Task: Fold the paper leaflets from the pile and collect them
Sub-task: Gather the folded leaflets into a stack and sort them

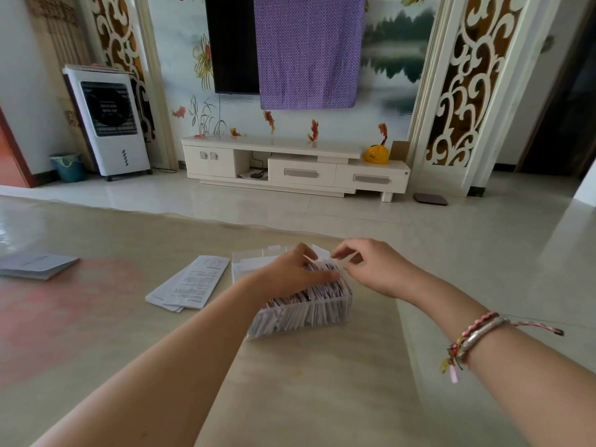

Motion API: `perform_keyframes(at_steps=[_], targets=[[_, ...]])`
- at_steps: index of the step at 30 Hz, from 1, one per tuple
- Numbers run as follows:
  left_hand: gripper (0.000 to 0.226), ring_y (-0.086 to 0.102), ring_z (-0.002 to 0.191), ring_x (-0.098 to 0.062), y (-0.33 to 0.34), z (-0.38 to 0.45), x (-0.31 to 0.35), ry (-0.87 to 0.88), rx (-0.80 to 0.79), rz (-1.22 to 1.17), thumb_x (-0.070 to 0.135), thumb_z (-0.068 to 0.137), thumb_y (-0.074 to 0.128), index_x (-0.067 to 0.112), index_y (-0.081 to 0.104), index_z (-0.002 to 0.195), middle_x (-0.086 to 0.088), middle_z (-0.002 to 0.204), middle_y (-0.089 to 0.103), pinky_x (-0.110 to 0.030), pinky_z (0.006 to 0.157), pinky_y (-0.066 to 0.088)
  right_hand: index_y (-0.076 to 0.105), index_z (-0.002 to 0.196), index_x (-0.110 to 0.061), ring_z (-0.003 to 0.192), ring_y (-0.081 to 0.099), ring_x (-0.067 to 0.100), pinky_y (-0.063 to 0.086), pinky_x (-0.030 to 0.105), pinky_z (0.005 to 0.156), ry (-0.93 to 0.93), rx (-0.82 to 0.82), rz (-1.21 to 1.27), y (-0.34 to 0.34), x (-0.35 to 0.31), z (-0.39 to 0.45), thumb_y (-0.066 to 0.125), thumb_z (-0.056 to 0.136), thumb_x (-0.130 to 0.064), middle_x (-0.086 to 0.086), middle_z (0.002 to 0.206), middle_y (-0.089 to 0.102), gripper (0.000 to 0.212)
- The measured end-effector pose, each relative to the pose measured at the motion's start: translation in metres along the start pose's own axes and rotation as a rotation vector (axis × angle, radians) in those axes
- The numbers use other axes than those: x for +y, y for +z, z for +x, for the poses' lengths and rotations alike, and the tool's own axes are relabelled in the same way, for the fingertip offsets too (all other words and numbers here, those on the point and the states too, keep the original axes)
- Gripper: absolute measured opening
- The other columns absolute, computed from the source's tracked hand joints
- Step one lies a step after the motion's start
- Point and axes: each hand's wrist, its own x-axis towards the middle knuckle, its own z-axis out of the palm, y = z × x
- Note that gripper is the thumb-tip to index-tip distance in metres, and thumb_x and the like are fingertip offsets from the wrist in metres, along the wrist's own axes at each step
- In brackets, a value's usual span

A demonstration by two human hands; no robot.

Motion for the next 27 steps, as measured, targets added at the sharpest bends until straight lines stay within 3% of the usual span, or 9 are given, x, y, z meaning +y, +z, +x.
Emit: perform_keyframes(at_steps=[4, 8, 11, 14, 16, 20, 27], targets=[[0.051, 0.057, 0.075, -0.009, 0.006, 0.002, 0.005, 0.051, -0.027, 0.024, 0.061, 0.083, 0.059, 0.025, 0.055, 0.119, 0.003, 0.101, 0.063, -0.024, 0.065, 0.047, 0.06, 0.127, -0.023, 0.111, 0.055, 0.014, 0.041, 0.023, 0.088, 0.02, -0.042, -0.023, 0.006, 0.004, 0.001, 0.047, 0.098, -0.015, -0.002, 0.131, 0.054, 0.033], [0.047, 0.05, 0.064, -0.008, 0.006, 0.004, 0.009, 0.037, -0.005, 0.043, 0.061, 0.091, 0.044, 0.022, 0.056, 0.114, 0.006, 0.083, 0.058, -0.021, 0.057, 0.041, 0.063, 0.121, -0.026, 0.103, 0.062, 0.027, 0.05, 0.038, 0.092, 0.04, -0.022, 0.002, 0.005, 0.008, 0.001, 0.042, 0.095, -0.007, 0.002, 0.124, 0.06, 0.038], [0.037, 0.049, 0.058, -0.008, 0.01, 0.003, 0.01, 0.071, 0.102, 0.051, 0.043, 0.101, 0.036, 0.016, 0.052, 0.121, 0.002, 0.091, 0.06, -0.021, 0.051, 0.04, 0.055, 0.132, -0.022, 0.112, 0.058, 0.018, 0.045, 0.027, 0.094, 0.041, 0.007, 0.04, 0.005, 0.008, 0.001, 0.042, 0.096, -0.008, -0.001, 0.134, 0.056, 0.04], [0.027, 0.058, 0.063, -0.014, 0.002, 0.002, 0.002, 0.077, 0.236, 0.159, 0.035, 0.102, 0.037, 0.017, 0.055, 0.111, -0.004, 0.098, 0.065, -0.032, 0.062, 0.053, 0.05, 0.138, -0.02, 0.123, 0.05, 0.016, 0.037, 0.025, 0.101, 0.015, -0.023, 0.052, 0.01, 0.005, 0.0, 0.042, 0.098, -0.012, 0.001, 0.141, 0.05, 0.041], [0.027, 0.062, 0.07, -0.016, -0.005, -0.002, -0.004, 0.029, 0.233, 0.219, 0.04, 0.1, 0.041, 0.019, 0.057, 0.102, 0.0, 0.092, 0.064, -0.034, 0.072, 0.055, 0.05, 0.138, -0.019, 0.131, 0.044, 0.016, 0.033, 0.026, 0.108, 0.002, -0.053, 0.035, 0.016, 0.004, -0.002, 0.041, 0.099, -0.013, 0.001, 0.144, 0.047, 0.04], [0.026, 0.063, 0.067, -0.013, -0.009, -0.016, -0.007, 0.011, 0.098, 0.22, 0.042, 0.097, 0.048, 0.019, 0.06, 0.103, 0.003, 0.087, 0.066, -0.03, 0.068, 0.055, 0.054, 0.135, -0.018, 0.133, 0.043, 0.017, 0.033, 0.028, 0.11, 0.018, -0.031, 0.037, 0.019, 0.0, -0.004, 0.042, 0.099, -0.014, 0.002, 0.145, 0.046, 0.039], [0.031, 0.065, 0.073, -0.015, 0.0, -0.021, -0.006, 0.041, 0.132, 0.399, 0.05, 0.099, 0.037, 0.023, 0.05, 0.105, 0.002, 0.091, 0.068, -0.037, 0.074, 0.056, 0.04, 0.144, -0.022, 0.142, 0.027, 0.016, 0.026, 0.031, 0.113, 0.024, -0.056, 0.006, 0.018, -0.007, -0.004, 0.039, 0.096, -0.007, -0.001, 0.154, 0.031, 0.051]])
